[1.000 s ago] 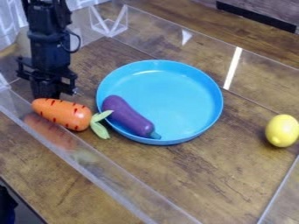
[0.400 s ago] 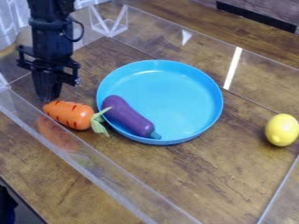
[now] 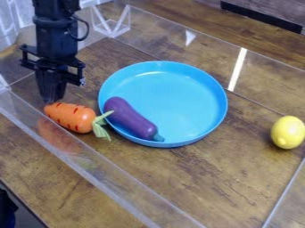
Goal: Move the carrot to the left side
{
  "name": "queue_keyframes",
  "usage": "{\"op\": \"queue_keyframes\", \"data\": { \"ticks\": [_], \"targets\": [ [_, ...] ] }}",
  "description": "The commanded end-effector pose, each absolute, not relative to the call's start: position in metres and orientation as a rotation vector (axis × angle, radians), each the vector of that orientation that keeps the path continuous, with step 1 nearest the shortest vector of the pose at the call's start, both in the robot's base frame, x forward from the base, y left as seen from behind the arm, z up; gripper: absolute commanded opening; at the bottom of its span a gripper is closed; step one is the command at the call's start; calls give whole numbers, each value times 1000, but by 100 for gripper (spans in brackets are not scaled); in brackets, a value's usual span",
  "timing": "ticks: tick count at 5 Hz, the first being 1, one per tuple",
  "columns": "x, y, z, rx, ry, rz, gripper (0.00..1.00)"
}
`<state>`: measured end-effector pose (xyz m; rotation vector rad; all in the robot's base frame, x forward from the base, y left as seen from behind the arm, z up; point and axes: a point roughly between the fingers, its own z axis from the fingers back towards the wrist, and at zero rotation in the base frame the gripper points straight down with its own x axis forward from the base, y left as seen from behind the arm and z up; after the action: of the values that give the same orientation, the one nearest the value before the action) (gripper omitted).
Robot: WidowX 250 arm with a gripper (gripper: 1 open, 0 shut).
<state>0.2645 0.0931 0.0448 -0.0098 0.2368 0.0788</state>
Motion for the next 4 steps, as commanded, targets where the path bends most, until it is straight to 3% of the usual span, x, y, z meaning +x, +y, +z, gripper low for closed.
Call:
{"op": "queue_keyframes", "data": {
  "ticks": [1, 4],
  "targets": [
    [277, 91, 73, 18, 142, 59, 0],
    [280, 86, 73, 17, 151, 42, 0]
  ]
}}
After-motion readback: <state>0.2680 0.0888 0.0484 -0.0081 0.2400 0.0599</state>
